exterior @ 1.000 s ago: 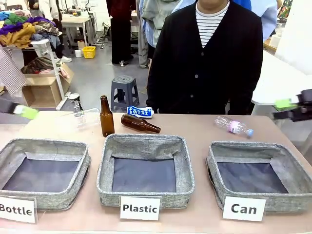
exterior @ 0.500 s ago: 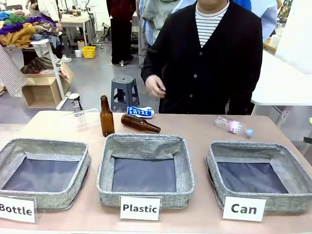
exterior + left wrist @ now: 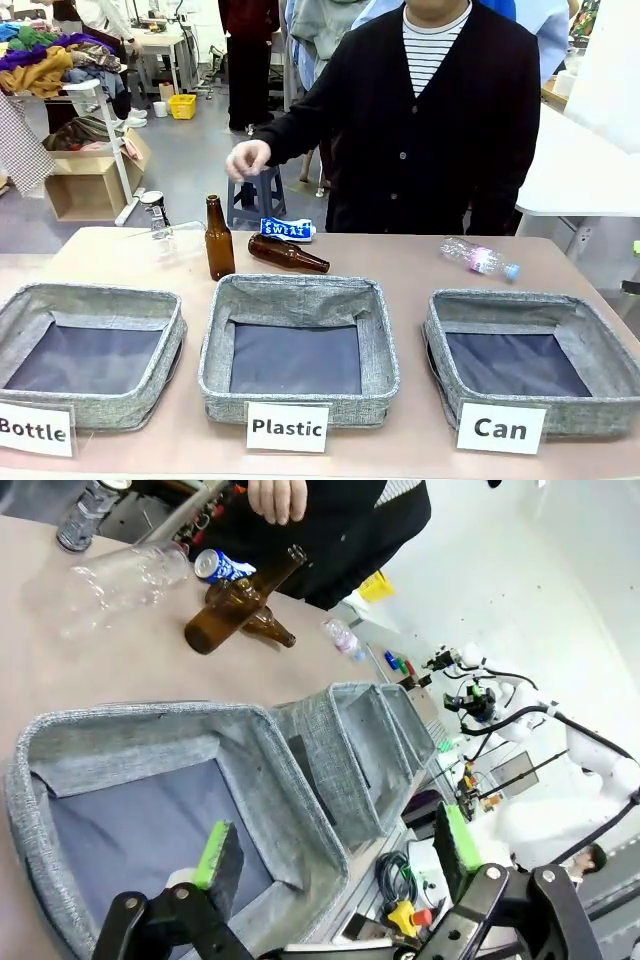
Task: Sort the can waste into the basket.
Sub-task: Pick up the can waste from the table and place it in the right Fabric basket.
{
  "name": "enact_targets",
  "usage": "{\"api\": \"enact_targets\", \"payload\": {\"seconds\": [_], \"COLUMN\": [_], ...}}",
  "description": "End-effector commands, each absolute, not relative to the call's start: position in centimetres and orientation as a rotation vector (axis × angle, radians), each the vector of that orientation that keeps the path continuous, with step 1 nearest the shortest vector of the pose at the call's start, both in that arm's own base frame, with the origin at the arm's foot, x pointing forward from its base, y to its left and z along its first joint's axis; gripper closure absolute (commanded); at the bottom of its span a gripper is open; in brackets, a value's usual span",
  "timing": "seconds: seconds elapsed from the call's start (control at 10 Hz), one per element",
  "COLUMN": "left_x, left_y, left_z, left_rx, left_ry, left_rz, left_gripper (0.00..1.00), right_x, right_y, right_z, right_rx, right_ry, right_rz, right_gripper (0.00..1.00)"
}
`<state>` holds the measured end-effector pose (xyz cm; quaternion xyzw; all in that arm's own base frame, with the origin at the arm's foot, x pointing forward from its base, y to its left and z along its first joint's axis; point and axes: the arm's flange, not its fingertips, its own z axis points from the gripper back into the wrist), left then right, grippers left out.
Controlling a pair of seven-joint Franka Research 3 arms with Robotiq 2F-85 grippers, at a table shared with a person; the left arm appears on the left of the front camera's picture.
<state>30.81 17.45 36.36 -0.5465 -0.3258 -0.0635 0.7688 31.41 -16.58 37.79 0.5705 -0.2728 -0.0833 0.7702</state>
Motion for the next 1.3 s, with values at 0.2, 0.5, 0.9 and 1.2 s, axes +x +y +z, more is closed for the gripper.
{"api": "enact_targets", "payload": {"seconds": [0.2, 0.5, 0.9, 1.2], "left_x": [30.7, 31.4, 37.8, 31.8], "left_y": [17.6, 10.0, 5.8, 16.8], "left_z": [36.6, 45.9, 48.3, 48.8], "left_rx": [-1.178, -0.924, -0.834, -0.842], "left_ry": [-0.707, -0.799, -0.627, -0.876], "left_rz": [-0.14, -0.416, -0.42, -0.119], "left_gripper": [0.0, 0.0, 0.0, 0.0], "right_x": [31.4, 31.4, 31.4, 31.4], "right_y": [-16.7, -16.7, -16.7, -16.7], "right_z": [38.0, 38.0, 38.0, 38.0], "right_rx": [1.241, 1.241, 1.241, 1.241], "right_ry": [-0.613, -0.613, -0.613, -0.613], "right_rz": [-0.163, -0.163, -0.163, -0.163], "right_gripper": [0.0, 0.0, 0.0, 0.0]}}
